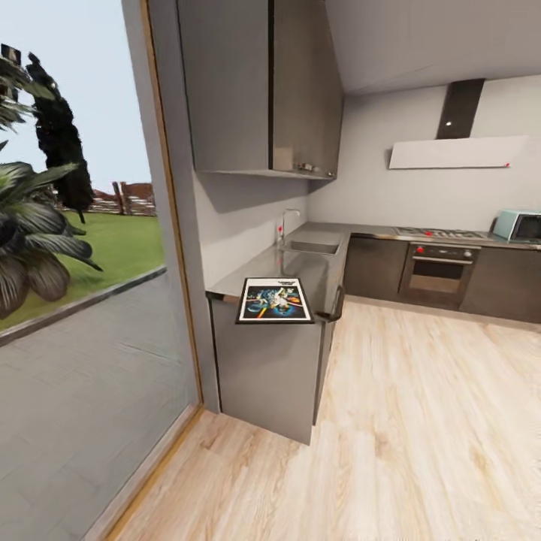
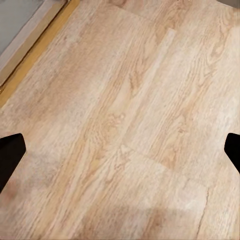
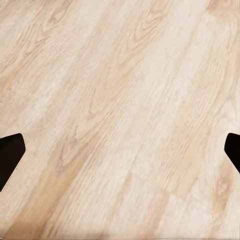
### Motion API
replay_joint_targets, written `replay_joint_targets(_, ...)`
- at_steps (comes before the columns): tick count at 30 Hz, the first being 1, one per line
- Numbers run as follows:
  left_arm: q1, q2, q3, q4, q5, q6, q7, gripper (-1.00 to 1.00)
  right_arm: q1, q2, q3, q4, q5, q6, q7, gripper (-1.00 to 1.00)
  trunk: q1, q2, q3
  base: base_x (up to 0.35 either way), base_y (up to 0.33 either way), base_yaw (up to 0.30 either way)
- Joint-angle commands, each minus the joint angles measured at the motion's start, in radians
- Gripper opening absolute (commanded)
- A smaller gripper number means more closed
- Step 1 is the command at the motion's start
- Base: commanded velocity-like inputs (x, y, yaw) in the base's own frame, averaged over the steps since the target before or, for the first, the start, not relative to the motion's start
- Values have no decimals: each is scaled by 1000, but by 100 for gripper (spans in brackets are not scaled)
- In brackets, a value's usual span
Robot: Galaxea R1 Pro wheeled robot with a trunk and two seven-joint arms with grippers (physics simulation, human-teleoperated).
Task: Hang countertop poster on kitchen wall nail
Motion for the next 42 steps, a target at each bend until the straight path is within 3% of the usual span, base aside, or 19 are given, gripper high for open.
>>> replay_joint_targets(1,0,-1,2,-1,-1,-2,0,100,-1,0,1,1,8,-2,0,100,0,0,0,0,296,-266)
replay_joint_targets(16,0,-1,3,-1,-1,-2,0,100,-1,0,1,1,8,-2,0,100,0,0,7,47,152,-260)
replay_joint_targets(26,0,0,2,0,-2,-12,0,100,-1,-1,0,0,8,-2,0,100,0,0,8,24,48,-48)
replay_joint_targets(30,0,9,2,0,-2,-60,0,100,-1,-2,-3,-1,8,-2,0,100,0,0,8,3,5,-5)
replay_joint_targets(31,0,12,0,-11,-15,-126,1,100,-1,-3,-4,-4,7,-2,0,100,0,0,8,0,0,0)
replay_joint_targets(33,0,13,-2,-16,-54,-158,2,100,-1,-3,-4,-5,7,-5,0,100,0,0,8,0,0,0)
replay_joint_targets(34,0,5,-14,-261,-437,-244,174,100,-1,-13,-4,-2,8,-61,0,100,0,0,8,0,0,0)
replay_joint_targets(35,0,3,-17,-276,-473,-245,199,100,-1,-14,-4,-2,8,-62,0,100,0,0,8,0,0,0)
replay_joint_targets(36,0,-3,-23,-307,-557,-245,255,100,-1,-16,-4,-1,8,-63,0,100,0,0,8,0,0,0)
replay_joint_targets(37,0,-28,-29,-385,-789,-241,418,100,-1,-21,-4,-1,8,-65,-1,100,0,0,8,0,0,0)
replay_joint_targets(42,0,-50,-32,-463,-1009,-165,581,100,-1,-24,-4,-1,8,-66,-1,100,0,0,8,0,0,0)
